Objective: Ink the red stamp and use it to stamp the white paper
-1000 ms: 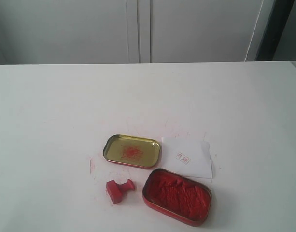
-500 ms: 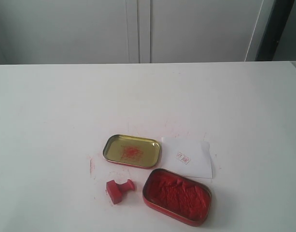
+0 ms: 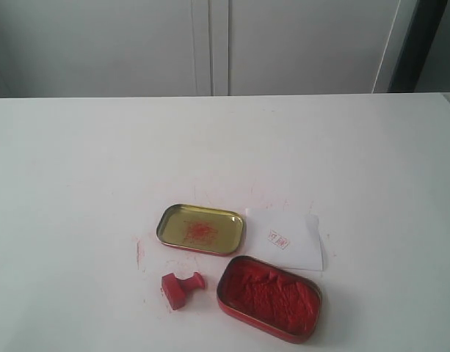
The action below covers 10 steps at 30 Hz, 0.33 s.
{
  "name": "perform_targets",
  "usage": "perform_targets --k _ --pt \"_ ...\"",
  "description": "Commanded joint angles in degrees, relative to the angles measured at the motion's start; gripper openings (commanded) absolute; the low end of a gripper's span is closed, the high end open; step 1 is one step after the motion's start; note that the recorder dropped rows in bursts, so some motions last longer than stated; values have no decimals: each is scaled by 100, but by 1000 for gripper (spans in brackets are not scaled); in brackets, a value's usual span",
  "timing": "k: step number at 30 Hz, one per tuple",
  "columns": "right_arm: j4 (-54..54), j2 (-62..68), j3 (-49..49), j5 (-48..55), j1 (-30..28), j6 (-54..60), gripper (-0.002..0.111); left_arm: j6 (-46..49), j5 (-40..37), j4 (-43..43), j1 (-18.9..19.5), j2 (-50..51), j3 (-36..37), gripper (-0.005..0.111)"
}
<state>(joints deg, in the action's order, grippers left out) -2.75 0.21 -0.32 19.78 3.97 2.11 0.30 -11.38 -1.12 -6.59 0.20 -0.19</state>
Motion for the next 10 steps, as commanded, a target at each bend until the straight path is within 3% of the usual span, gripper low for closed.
perform_targets --k 1,10 --pt "-3 -21 32 -15 0 50 0 16 24 16 14 -20 19 0" --pt "-3 -21 32 -15 0 -54 0 16 24 16 14 -20 19 0"
